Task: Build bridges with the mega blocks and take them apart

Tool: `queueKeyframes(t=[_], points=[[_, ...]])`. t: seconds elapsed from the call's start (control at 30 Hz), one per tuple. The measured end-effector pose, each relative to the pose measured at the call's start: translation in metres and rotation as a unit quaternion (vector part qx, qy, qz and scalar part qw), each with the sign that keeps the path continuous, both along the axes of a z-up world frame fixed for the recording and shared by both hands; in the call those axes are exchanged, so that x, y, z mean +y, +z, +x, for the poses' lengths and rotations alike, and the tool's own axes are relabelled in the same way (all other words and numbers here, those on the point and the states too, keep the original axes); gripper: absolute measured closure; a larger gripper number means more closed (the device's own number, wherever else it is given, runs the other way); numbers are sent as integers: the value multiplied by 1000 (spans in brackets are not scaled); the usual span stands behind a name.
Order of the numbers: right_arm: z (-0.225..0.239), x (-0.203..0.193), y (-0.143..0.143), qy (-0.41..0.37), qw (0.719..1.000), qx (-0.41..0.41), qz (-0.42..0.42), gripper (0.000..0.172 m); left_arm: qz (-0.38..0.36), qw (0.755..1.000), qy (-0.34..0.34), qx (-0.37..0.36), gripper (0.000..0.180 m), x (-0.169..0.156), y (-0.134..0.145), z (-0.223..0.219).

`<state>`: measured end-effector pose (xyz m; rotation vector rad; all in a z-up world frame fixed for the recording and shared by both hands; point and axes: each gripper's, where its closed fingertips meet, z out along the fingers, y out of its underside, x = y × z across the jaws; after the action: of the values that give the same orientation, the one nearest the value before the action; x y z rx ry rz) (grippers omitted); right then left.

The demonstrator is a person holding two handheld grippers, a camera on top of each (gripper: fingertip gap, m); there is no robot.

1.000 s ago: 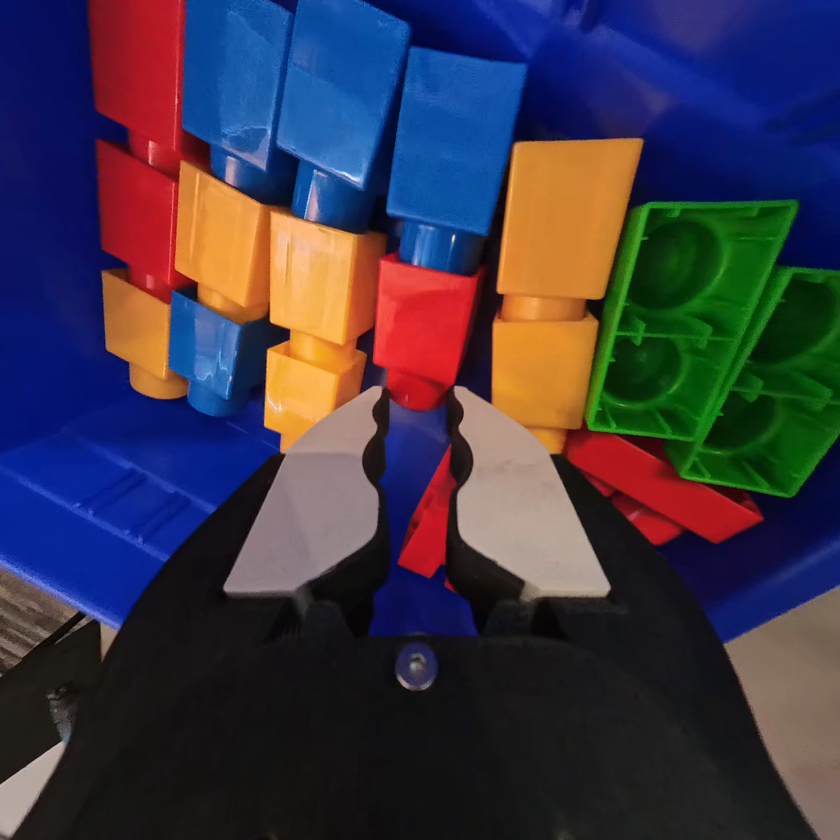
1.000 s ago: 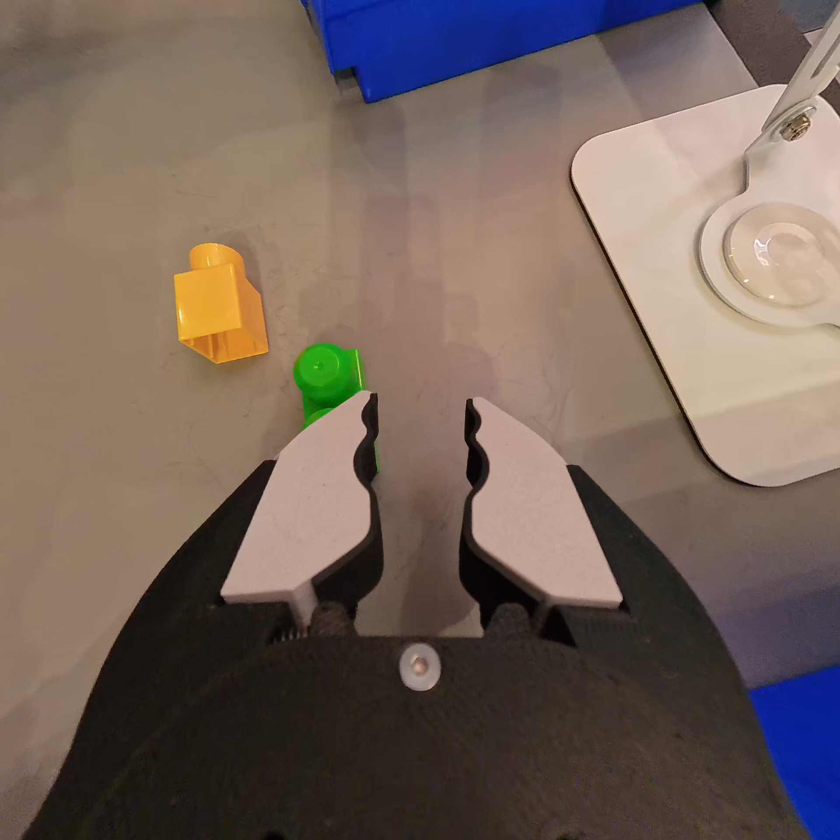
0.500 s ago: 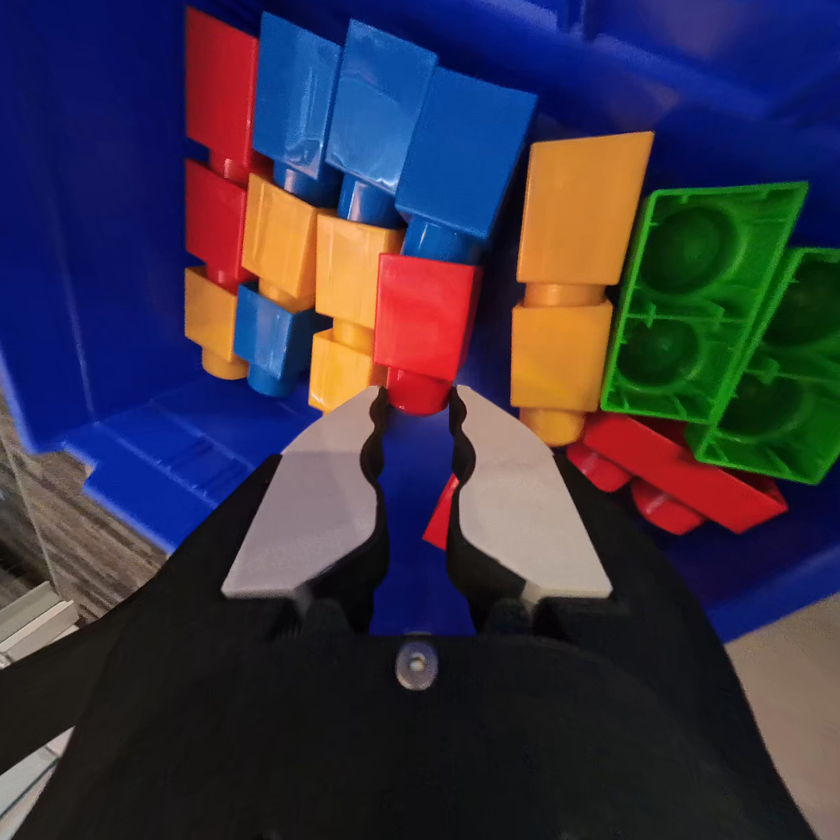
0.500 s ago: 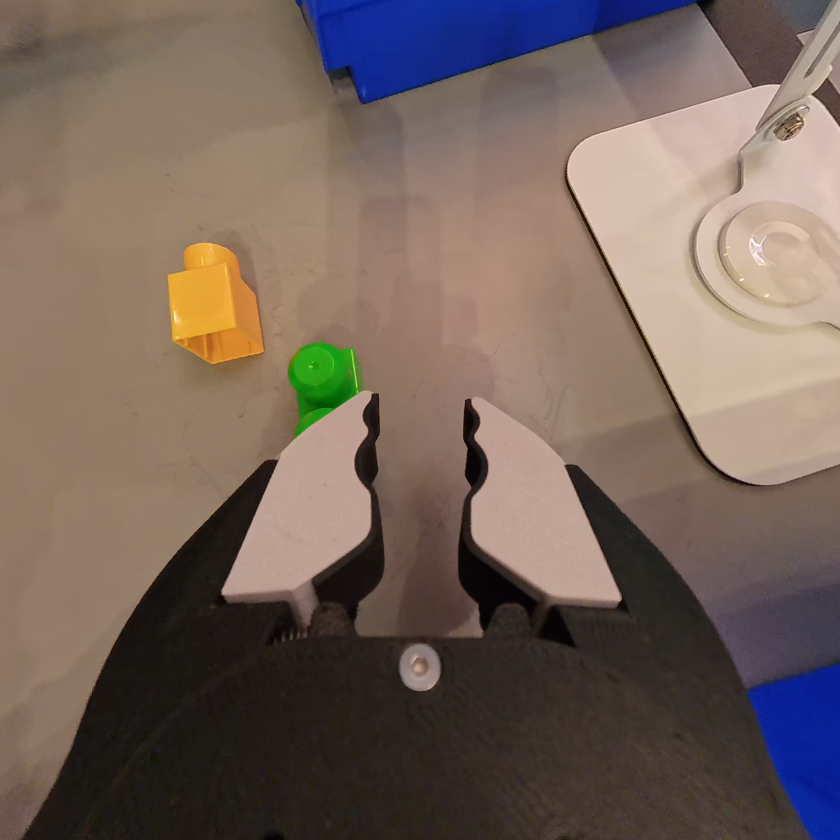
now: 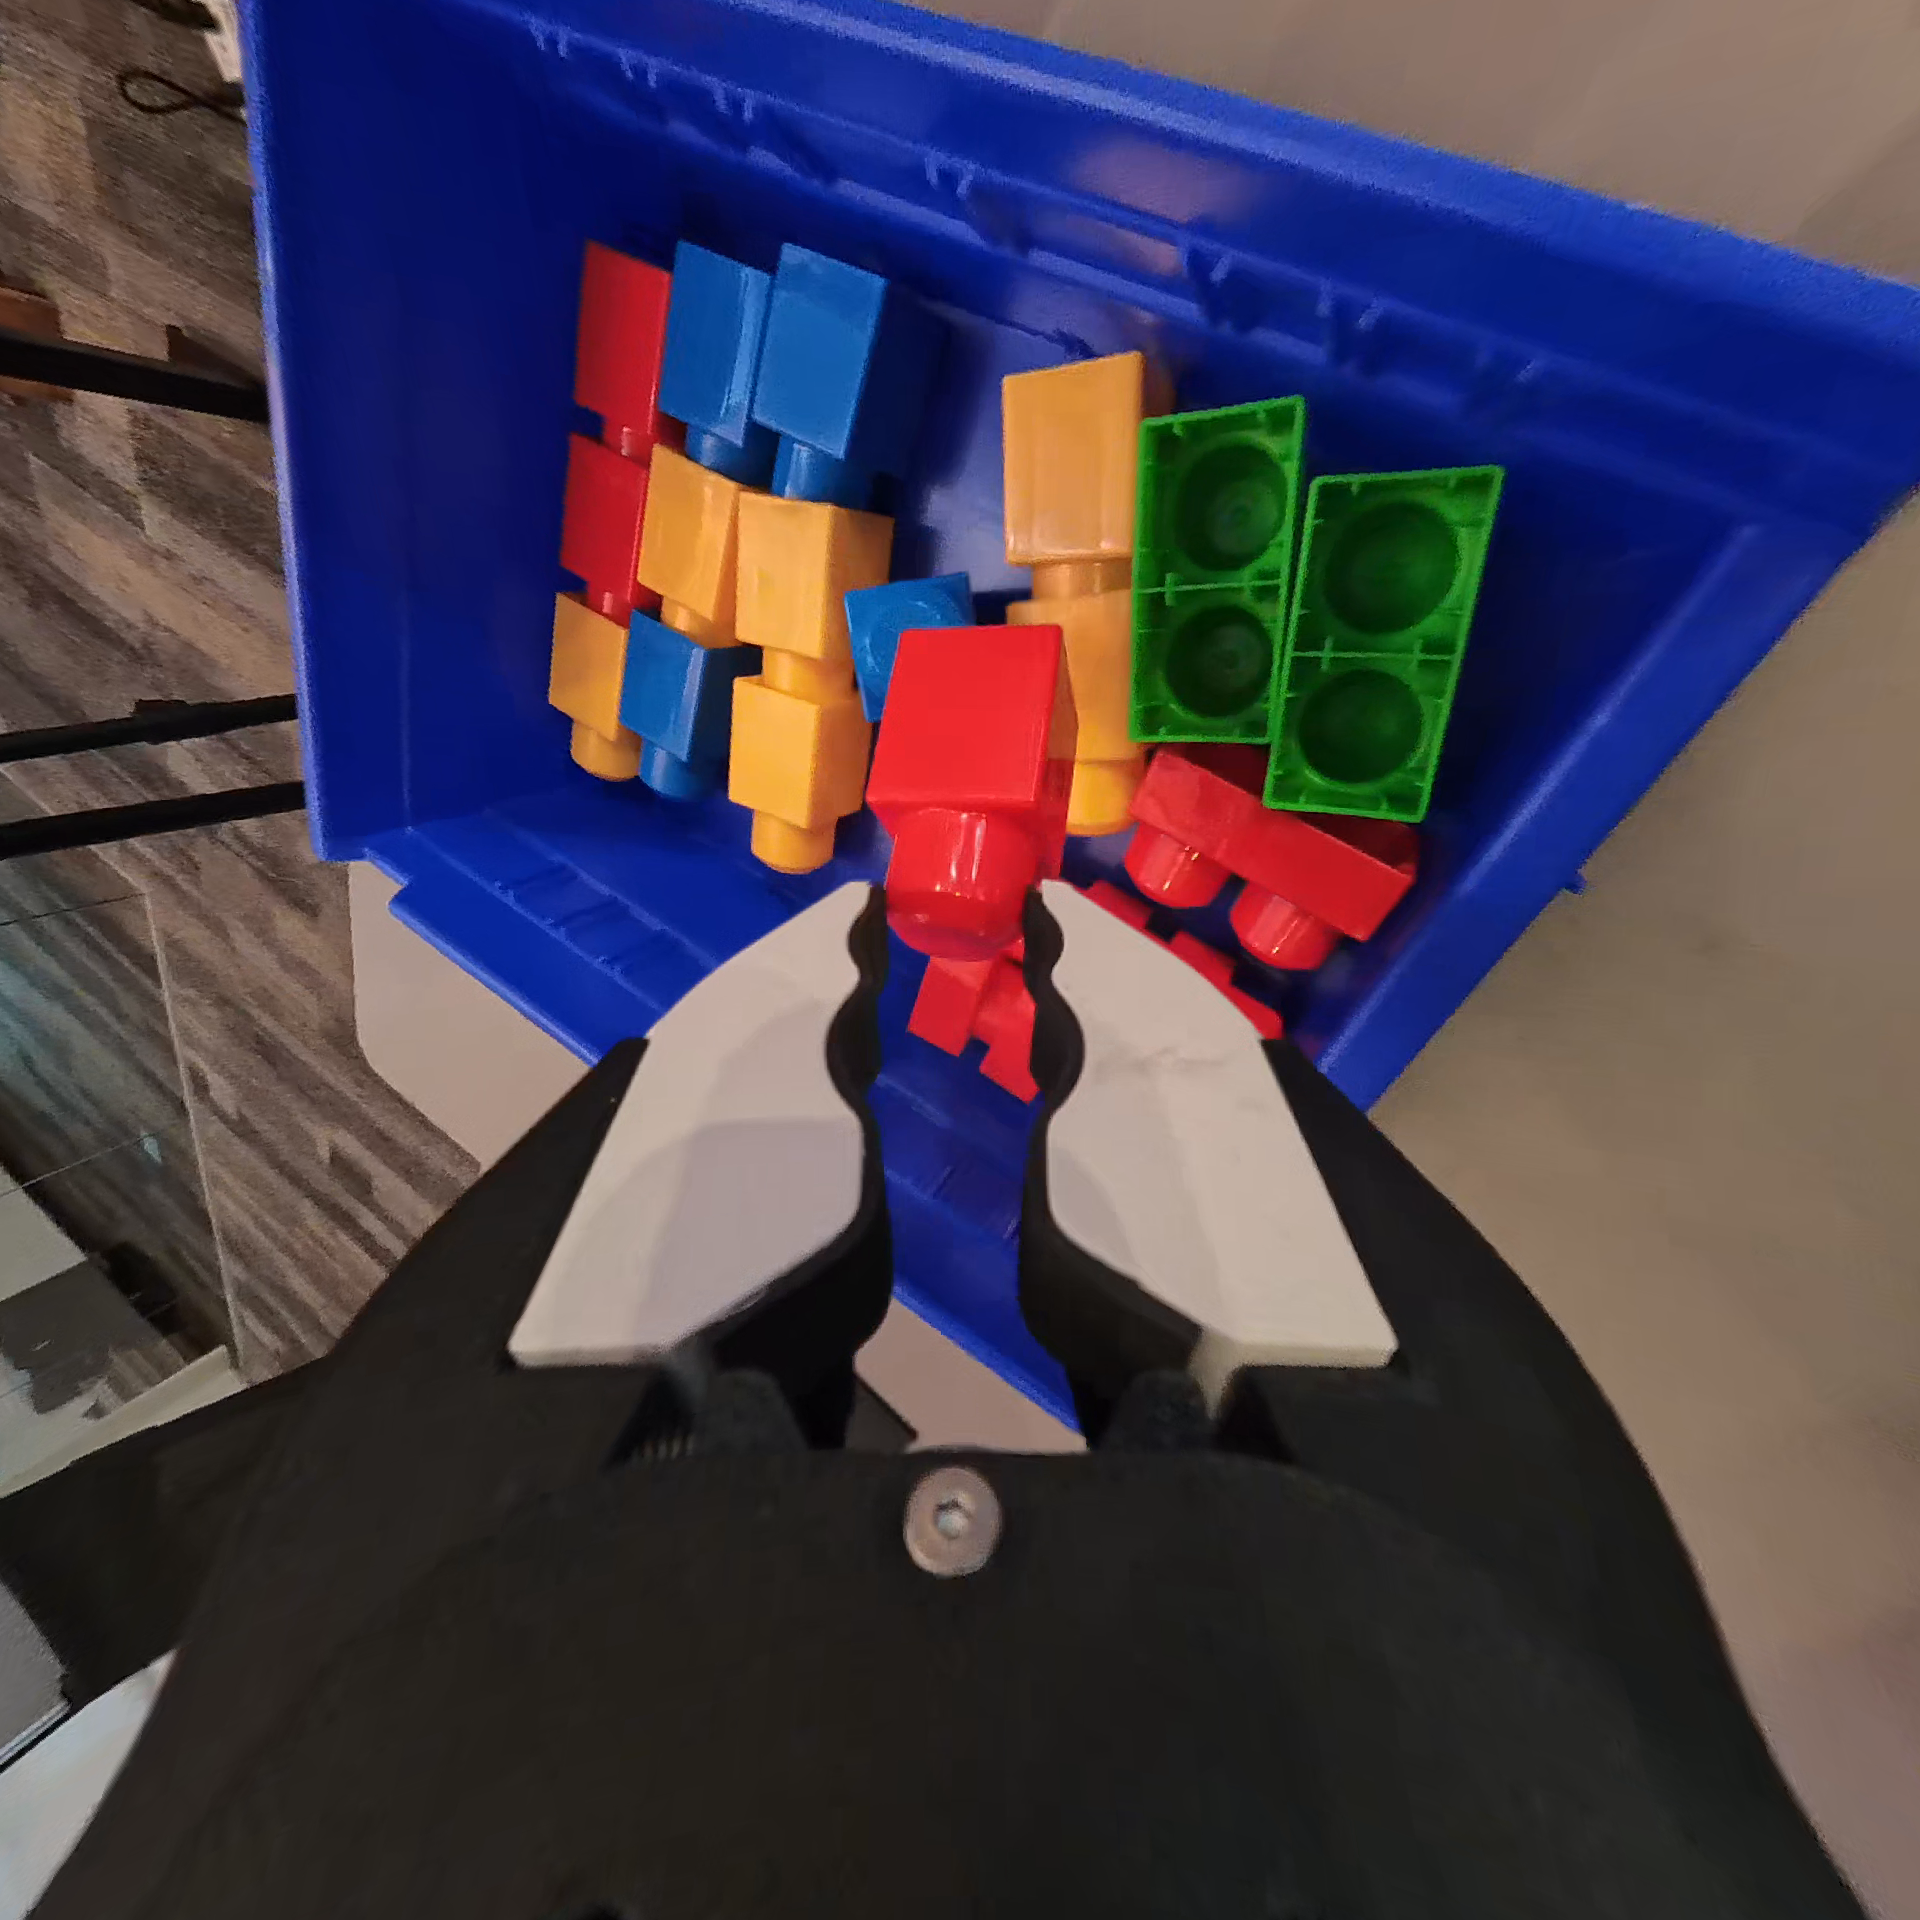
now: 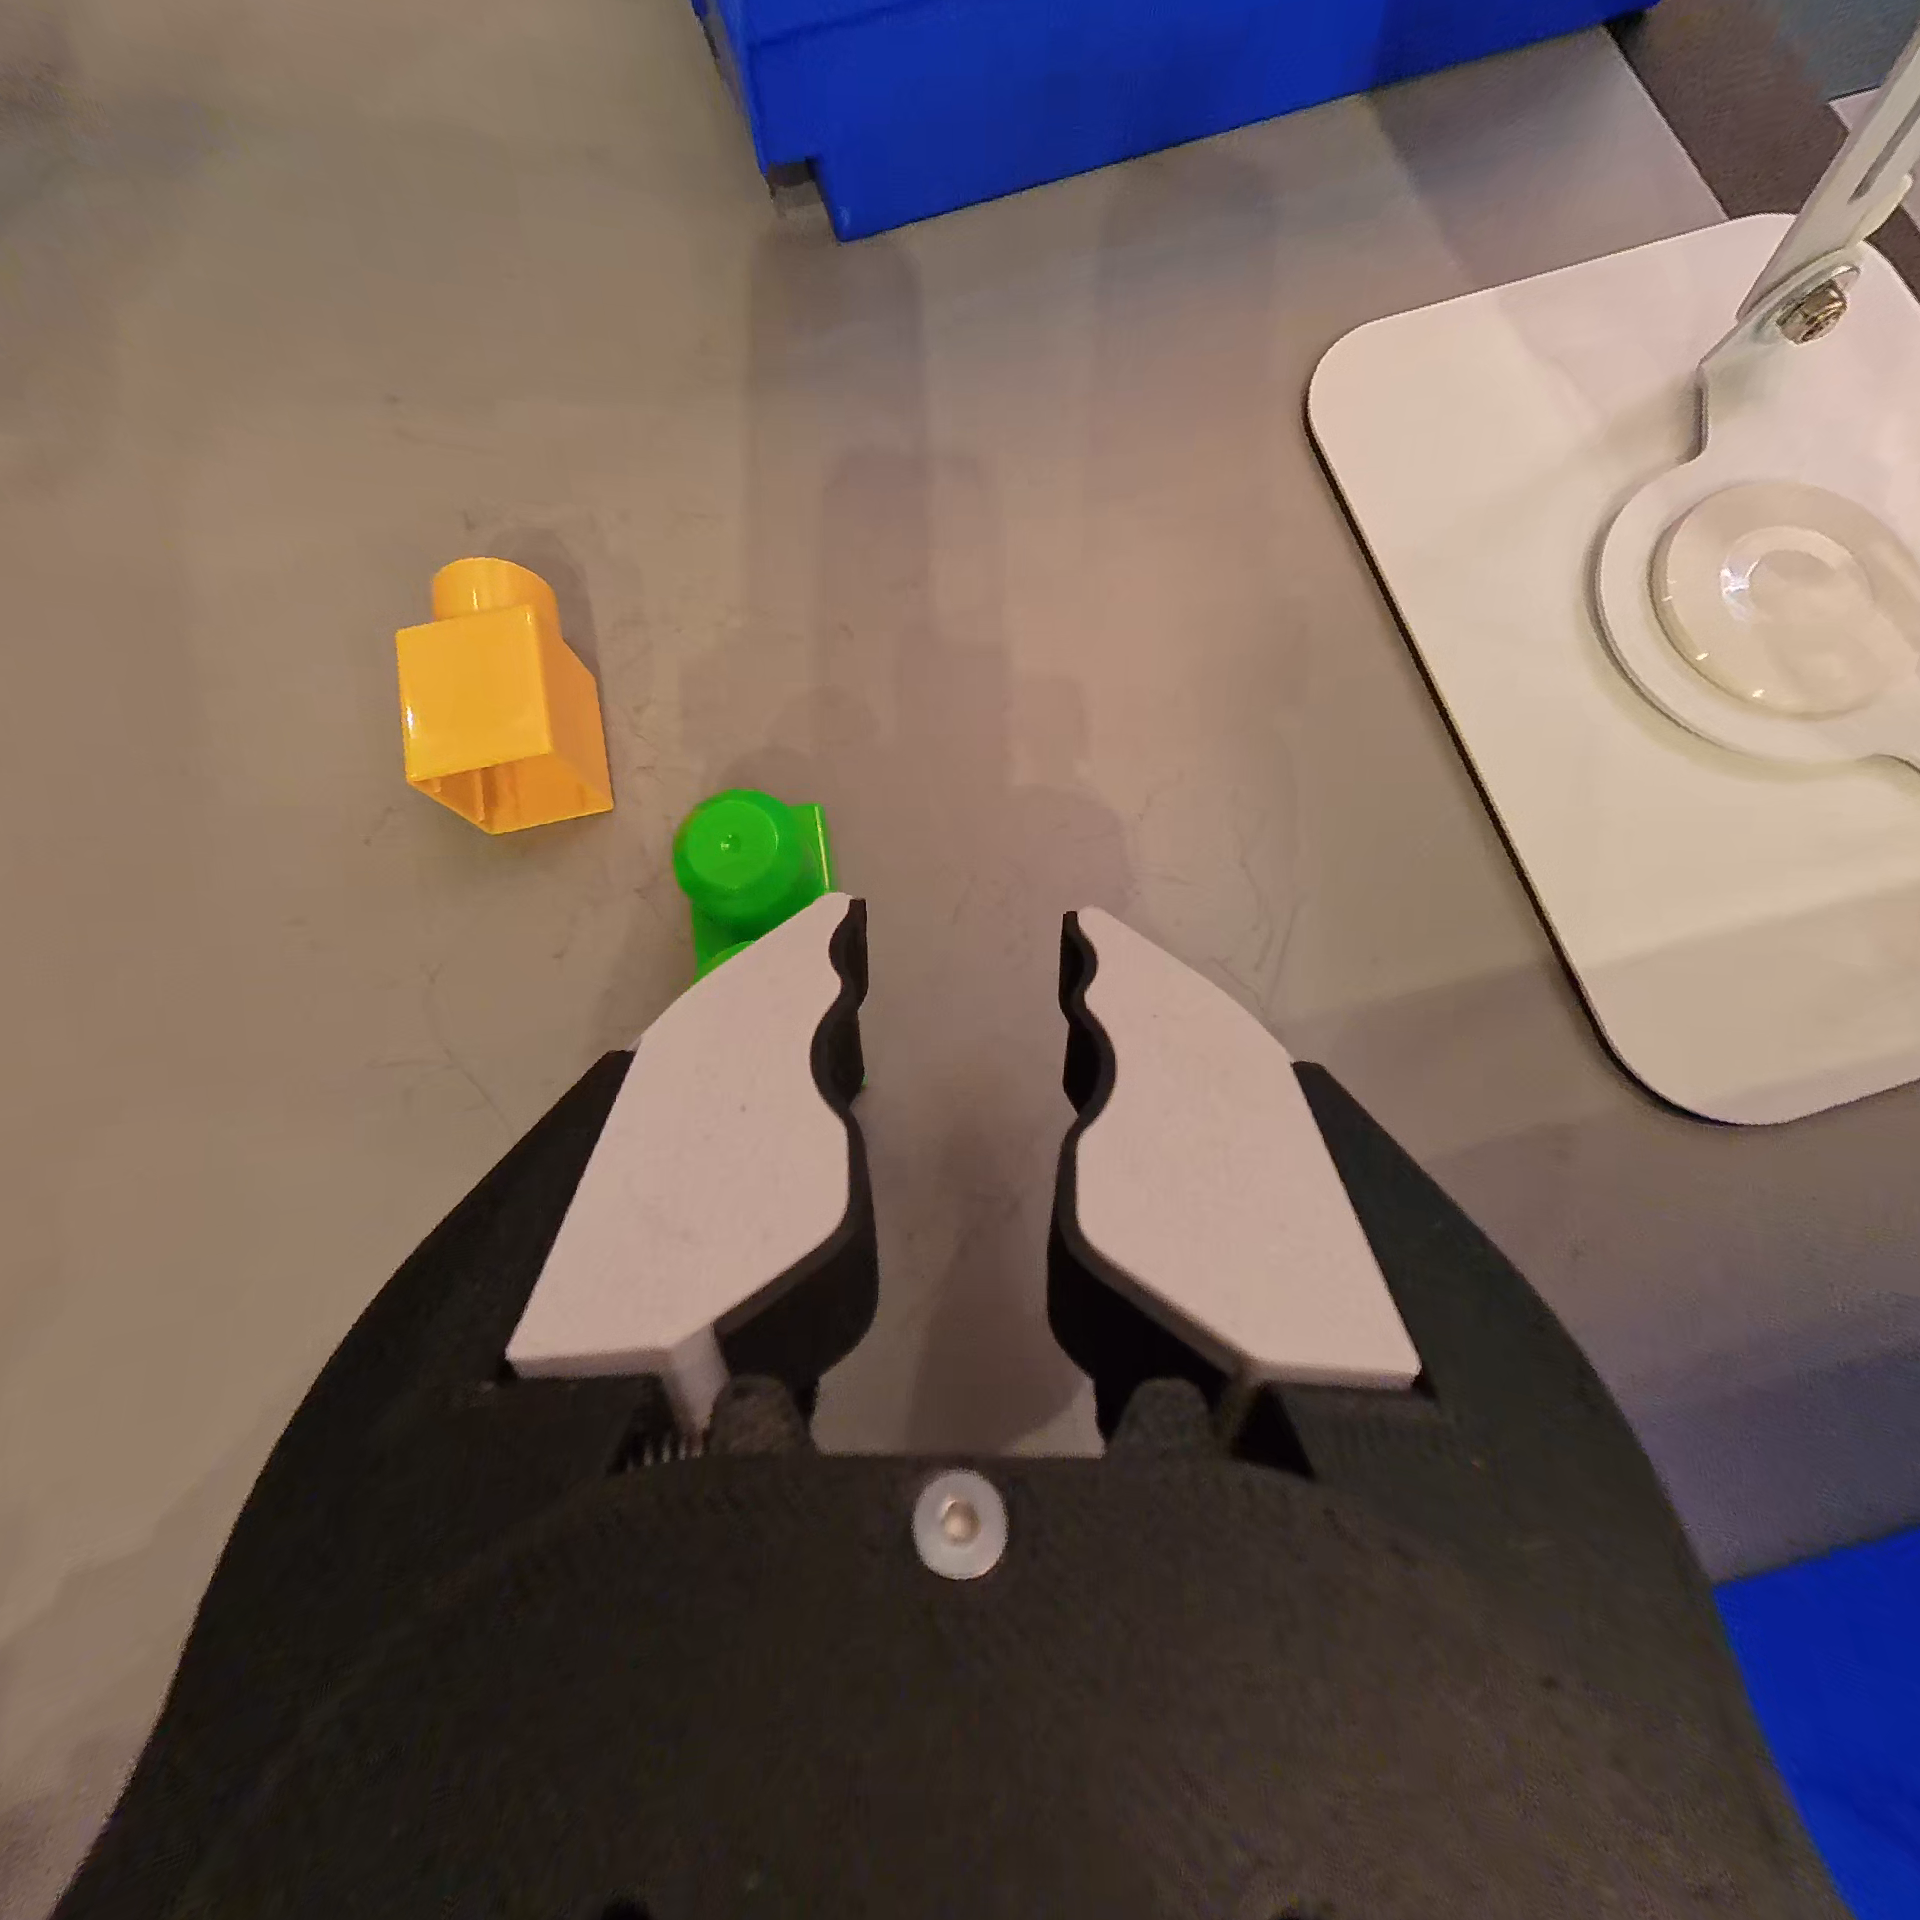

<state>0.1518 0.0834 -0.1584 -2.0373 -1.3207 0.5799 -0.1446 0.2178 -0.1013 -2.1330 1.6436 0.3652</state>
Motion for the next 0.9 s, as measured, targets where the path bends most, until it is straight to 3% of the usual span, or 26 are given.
queueKeyframes(t=[0.2,0.47,0.5,0.53,0.63,0.73,0.9], points=[[1,1,2,-2,1000,0,3,136,-7,1000,-4,-1,156,-14,6,1],[1,1,-2,-1,1000,-1,-1,136,-19,992,-110,54,156,-93,27,63],[1,1,-3,-1,1000,-1,-2,136,-17,989,-126,72,158,-102,28,72],[0,1,-3,-1,1000,-2,-2,136,-23,986,-142,82,178,-112,28,82],[1,1,-4,-1,1000,-4,-2,136,-22,981,-167,92,180,-126,33,108],[2,2,-3,-3,1000,-2,-3,136,-24,980,-168,102,180,-120,24,110],[2,2,0,-3,1000,6,0,136,-49,993,-102,15,180,-121,0,83]])
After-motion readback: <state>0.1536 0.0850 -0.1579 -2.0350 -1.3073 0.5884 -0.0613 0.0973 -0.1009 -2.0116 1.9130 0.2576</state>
